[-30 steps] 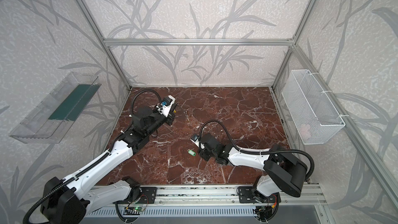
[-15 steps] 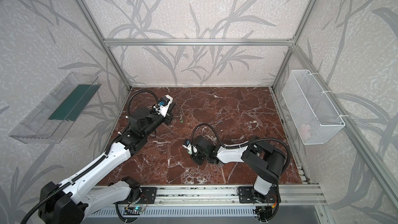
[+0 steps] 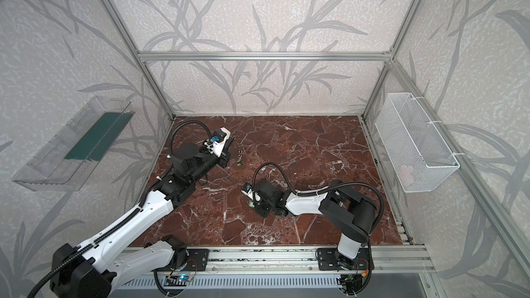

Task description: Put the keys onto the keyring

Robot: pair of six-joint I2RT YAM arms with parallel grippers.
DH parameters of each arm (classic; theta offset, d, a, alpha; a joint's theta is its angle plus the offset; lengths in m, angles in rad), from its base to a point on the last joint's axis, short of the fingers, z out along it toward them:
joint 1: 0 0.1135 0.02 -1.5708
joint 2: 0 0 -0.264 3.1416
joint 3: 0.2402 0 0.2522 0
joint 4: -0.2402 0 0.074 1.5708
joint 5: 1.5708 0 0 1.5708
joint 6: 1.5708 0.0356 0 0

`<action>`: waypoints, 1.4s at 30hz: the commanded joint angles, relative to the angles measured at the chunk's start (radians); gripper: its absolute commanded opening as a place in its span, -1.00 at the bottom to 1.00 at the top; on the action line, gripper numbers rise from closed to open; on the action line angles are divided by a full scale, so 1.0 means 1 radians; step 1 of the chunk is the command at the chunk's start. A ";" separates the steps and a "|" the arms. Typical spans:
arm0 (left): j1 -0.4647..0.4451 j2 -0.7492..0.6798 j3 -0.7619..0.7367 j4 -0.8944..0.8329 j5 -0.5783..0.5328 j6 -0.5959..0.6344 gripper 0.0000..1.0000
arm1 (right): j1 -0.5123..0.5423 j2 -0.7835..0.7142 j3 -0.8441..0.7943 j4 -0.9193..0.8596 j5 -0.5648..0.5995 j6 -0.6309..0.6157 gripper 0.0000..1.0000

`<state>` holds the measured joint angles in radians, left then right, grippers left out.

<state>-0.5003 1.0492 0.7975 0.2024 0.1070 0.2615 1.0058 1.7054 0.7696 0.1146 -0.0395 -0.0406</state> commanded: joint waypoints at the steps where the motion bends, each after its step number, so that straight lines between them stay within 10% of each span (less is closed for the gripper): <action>1: -0.002 -0.012 -0.008 0.033 0.008 0.005 -1.00 | 0.005 -0.065 -0.021 -0.159 0.050 0.030 -0.64; 12: -0.001 0.020 -0.005 0.069 0.012 -0.001 -1.00 | 0.004 -0.184 -0.048 -0.258 0.172 0.016 -0.46; 42: -0.002 0.002 0.000 0.027 0.033 0.027 -1.00 | -0.024 -0.081 -0.012 -0.134 -0.046 -0.107 -0.63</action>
<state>-0.5003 1.0710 0.7959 0.2165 0.1261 0.2775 0.9844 1.6100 0.7300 0.0021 -0.0727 -0.1314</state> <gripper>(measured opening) 0.048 0.192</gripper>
